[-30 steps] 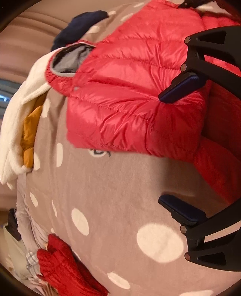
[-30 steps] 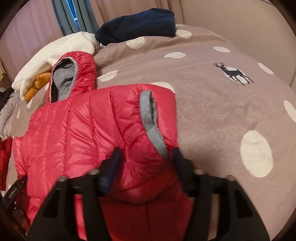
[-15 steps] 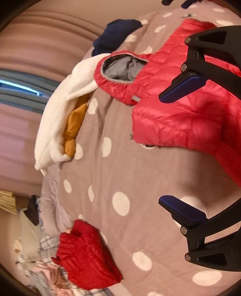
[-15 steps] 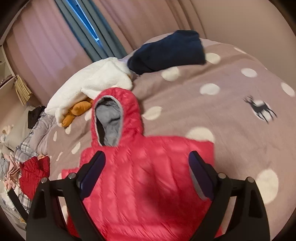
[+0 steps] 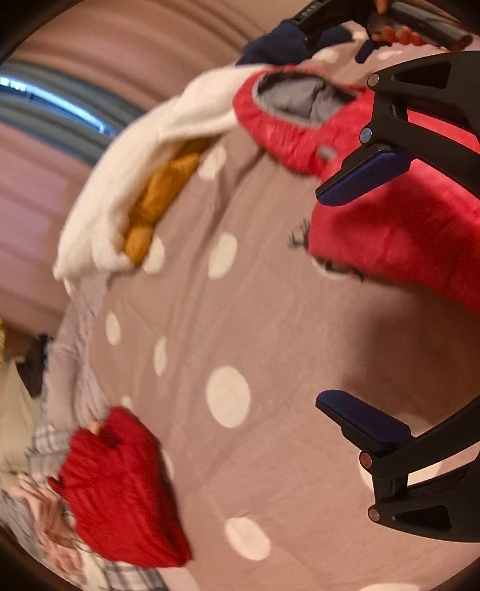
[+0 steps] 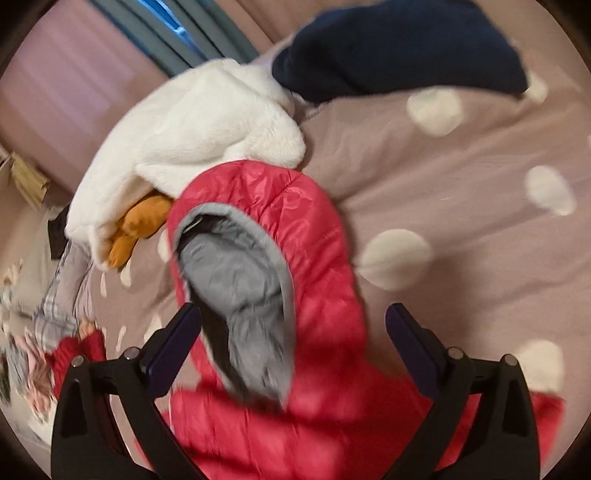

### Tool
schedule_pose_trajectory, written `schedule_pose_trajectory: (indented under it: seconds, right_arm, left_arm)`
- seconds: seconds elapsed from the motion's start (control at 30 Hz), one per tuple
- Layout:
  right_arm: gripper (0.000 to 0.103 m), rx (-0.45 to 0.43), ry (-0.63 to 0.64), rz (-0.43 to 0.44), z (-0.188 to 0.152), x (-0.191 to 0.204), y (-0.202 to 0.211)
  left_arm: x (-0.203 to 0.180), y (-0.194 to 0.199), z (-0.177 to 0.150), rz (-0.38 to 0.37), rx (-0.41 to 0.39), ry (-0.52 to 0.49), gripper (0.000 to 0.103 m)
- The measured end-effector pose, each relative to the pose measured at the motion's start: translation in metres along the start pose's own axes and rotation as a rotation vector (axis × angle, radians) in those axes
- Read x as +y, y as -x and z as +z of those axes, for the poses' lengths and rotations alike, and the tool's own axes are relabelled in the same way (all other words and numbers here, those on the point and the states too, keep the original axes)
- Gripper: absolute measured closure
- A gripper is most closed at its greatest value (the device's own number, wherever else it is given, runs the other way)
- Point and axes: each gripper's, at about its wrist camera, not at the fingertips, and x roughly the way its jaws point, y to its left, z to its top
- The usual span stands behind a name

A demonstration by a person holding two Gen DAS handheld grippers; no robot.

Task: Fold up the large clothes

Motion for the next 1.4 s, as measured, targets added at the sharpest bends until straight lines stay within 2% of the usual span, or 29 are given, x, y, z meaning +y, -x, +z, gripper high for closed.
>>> schedule_pose_trajectory:
  seconds: [0.17, 0.2, 0.23, 0.27, 0.3, 0.37, 0.43, 0.47, 0.5, 0.57, 0.63, 0.7, 0.77, 0.83, 0.87, 0.93, 1.03, 1.13, 1.2, 1.27, 1.33, 1.37, 1.4]
  right_arm:
    - [0.006, 0.041, -0.03, 0.005, -0.01, -0.005, -0.061]
    - [0.016, 0.037, -0.036, 0.0, -0.012, -0.006, -0.065]
    - [0.036, 0.014, -0.042, -0.017, -0.015, -0.008, -0.066]
    - [0.052, -0.01, -0.047, -0.033, -0.017, -0.01, -0.063]
    - [0.084, -0.002, -0.06, -0.013, -0.017, -0.012, -0.061]
    - [0.09, -0.03, -0.104, 0.08, -0.017, -0.018, -0.045]
    - [0.091, -0.092, -0.059, 0.198, -0.019, -0.015, -0.015]
    - [0.091, -0.137, 0.005, 0.281, -0.023, -0.009, 0.01]
    - [0.091, -0.162, 0.054, 0.329, -0.028, -0.005, 0.026]
    - [0.091, -0.194, 0.21, 0.482, -0.051, 0.006, 0.07]
    - [0.091, -0.172, 0.384, 0.597, -0.083, 0.014, 0.107]
    - [0.09, -0.091, 0.586, 0.646, -0.128, 0.019, 0.133]
    - [0.087, 0.022, 0.743, 0.605, -0.177, 0.022, 0.144]
    - [0.086, 0.113, 0.872, 0.52, -0.221, 0.021, 0.144]
    - [0.085, 0.165, 0.926, 0.444, -0.244, 0.017, 0.138]
    - [0.085, 0.209, 0.888, 0.395, -0.257, 0.007, 0.127]
    - [0.085, 0.22, 0.698, 0.438, -0.249, -0.007, 0.125]
    - [0.081, 0.154, 0.683, 0.325, -0.248, 0.002, 0.138]
    - [0.078, 0.147, 0.687, 0.292, -0.254, 0.007, 0.15]
    - [0.063, 0.149, 0.69, 0.291, -0.258, 0.014, 0.159]
    - [0.017, 0.134, 0.694, 0.26, -0.259, 0.012, 0.163]
    - [0.008, 0.129, 0.674, 0.225, -0.255, 0.002, 0.161]
    - [0.005, 0.132, 0.637, 0.193, -0.25, -0.008, 0.16]
  left_arm:
    - [0.02, -0.019, -0.003, 0.045, 0.013, 0.082, 0.004]
    - [0.022, -0.022, -0.003, 0.045, 0.021, 0.092, 0.004]
    - [0.025, -0.025, -0.003, 0.035, 0.035, 0.098, 0.004]
    - [0.027, -0.027, -0.003, 0.032, 0.044, 0.102, 0.004]
    - [0.029, -0.029, -0.003, 0.038, 0.054, 0.109, 0.004]
    - [0.032, -0.032, -0.003, 0.045, 0.067, 0.116, 0.004]
    - [0.034, -0.034, -0.004, 0.042, 0.076, 0.123, 0.004]
    - [0.035, -0.034, -0.004, 0.042, 0.085, 0.127, 0.004]
    - [0.035, -0.034, -0.004, 0.045, 0.09, 0.126, 0.004]
    - [0.037, -0.033, -0.005, 0.059, 0.084, 0.123, 0.004]
    - [0.038, -0.033, -0.007, 0.066, 0.087, 0.116, 0.004]
    - [0.04, -0.034, -0.007, 0.072, 0.094, 0.115, 0.004]
    - [0.041, -0.035, -0.008, 0.088, 0.094, 0.125, 0.004]
    - [0.042, -0.035, -0.01, 0.101, 0.101, 0.118, 0.004]
    - [0.042, -0.034, -0.011, 0.102, 0.105, 0.112, 0.004]
    - [0.044, -0.031, -0.012, 0.104, 0.115, 0.106, 0.004]
    - [0.049, -0.019, -0.014, 0.092, 0.118, 0.121, 0.004]
    - [0.051, 0.001, -0.012, 0.054, 0.108, 0.108, 0.004]
    - [0.048, 0.014, -0.009, 0.017, 0.105, 0.088, 0.004]
    - [0.045, 0.036, -0.005, -0.069, 0.095, 0.087, 0.004]
    - [0.04, 0.051, -0.004, -0.174, 0.11, 0.089, 0.004]
    - [0.036, 0.057, -0.007, -0.251, 0.133, 0.086, 0.004]
    - [0.031, 0.06, -0.011, -0.305, 0.166, 0.067, 0.004]
